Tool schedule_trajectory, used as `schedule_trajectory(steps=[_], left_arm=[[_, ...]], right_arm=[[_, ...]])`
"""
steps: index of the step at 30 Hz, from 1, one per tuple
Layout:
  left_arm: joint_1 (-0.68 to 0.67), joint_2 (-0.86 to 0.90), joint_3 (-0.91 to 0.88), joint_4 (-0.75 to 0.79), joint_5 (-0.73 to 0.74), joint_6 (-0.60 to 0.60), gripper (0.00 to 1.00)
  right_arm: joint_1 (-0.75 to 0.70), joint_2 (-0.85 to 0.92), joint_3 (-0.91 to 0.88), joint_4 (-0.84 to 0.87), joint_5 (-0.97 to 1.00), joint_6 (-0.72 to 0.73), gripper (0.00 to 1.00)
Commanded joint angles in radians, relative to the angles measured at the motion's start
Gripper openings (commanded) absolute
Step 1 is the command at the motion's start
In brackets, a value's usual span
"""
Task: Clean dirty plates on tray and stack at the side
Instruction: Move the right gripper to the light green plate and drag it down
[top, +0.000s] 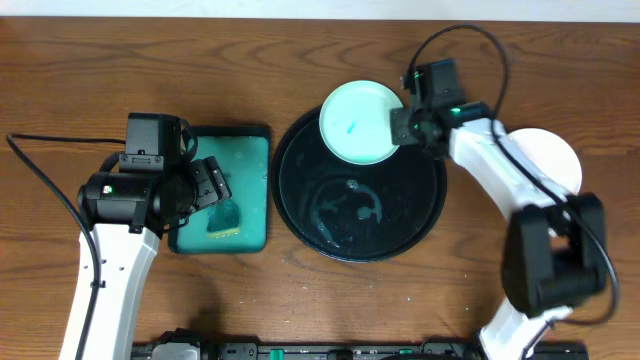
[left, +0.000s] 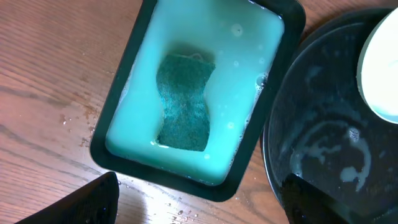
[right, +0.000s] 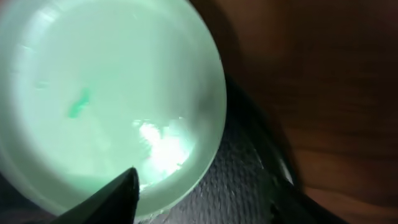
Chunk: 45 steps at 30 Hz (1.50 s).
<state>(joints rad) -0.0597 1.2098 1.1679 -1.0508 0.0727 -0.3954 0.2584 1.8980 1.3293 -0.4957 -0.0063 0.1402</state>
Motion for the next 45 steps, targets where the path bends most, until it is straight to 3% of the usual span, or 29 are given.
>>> schedule_trajectory(steps=[1,3,5,7,18,22,24,28,29,30,32,34,36,37,38,39,45], left_arm=[[0.002,-0.002,0.021,-0.003,-0.005,-0.001,0.84],[0.002,-0.002,0.021,-0.003,-0.005,-0.001,0.84],[0.002,-0.002,0.021,-0.003,-0.005,-0.001,0.84],[0.002,-0.002,0.021,-0.003,-0.005,-0.001,0.84],[0.002,-0.002,0.021,-0.003,-0.005,-0.001,0.84],[0.002,-0.002,0.021,-0.003,-0.005,-0.001,0.84],[0.002,-0.002,0.021,-0.003,-0.005,-0.001,0.84],[0.002,-0.002,0.021,-0.003,-0.005,-0.001,0.84],[0.002,-0.002,0.021,-0.003,-0.005,-0.001,0.84],[0.002,-0.002,0.021,-0.003,-0.005,-0.001,0.84],[0.002,-0.002,0.021,-0.003,-0.005,-0.002,0.84],[0.002,-0.002,0.021,0.002,-0.005,-0.002,0.84],[0.002,-0.002,0.021,0.024,-0.005,-0.001,0.84],[0.002,-0.002,0.021,0.038,-0.005,-0.001,0.84],[0.002,-0.002,0.021,0.047,-0.005,-0.001,0.84],[0.002,-0.002,0.021,0.050,-0.005,-0.001,0.96],[0.002,-0.002,0.021,0.060,-0.005,-0.002,0.97]], right_arm=[[0.005,0.071,0.002,0.014,0.020,-0.007,0.55],[0.005,0.092,0.002,0.013,0.012,-0.006,0.46],[0.005,0.100,0.002,0.004,-0.023,-0.007,0.16],[0.005,0.097,0.003,-0.003,-0.052,-0.007,0.01],[0.005,-0.031,0.003,-0.234,-0.092,0.151,0.01],[0.005,-0.047,0.002,-0.338,-0.104,0.154,0.01],[0.005,-0.039,-0.009,-0.332,-0.103,0.079,0.01],[0.005,-0.007,-0.055,-0.204,-0.103,-0.065,0.46],[0.005,0.004,-0.073,-0.157,-0.103,-0.091,0.54],[0.005,0.016,-0.093,-0.105,-0.103,-0.115,0.56],[0.005,0.037,-0.122,-0.027,-0.104,-0.142,0.55],[0.005,0.050,-0.133,0.002,-0.105,-0.142,0.47],[0.005,0.051,-0.133,-0.002,-0.123,-0.141,0.24],[0.005,0.050,-0.132,-0.009,-0.138,-0.141,0.06],[0.005,0.044,-0.132,-0.022,-0.154,-0.133,0.01],[0.005,0.041,-0.132,-0.053,-0.178,-0.097,0.01],[0.008,0.032,-0.133,-0.325,-0.260,0.236,0.01]])
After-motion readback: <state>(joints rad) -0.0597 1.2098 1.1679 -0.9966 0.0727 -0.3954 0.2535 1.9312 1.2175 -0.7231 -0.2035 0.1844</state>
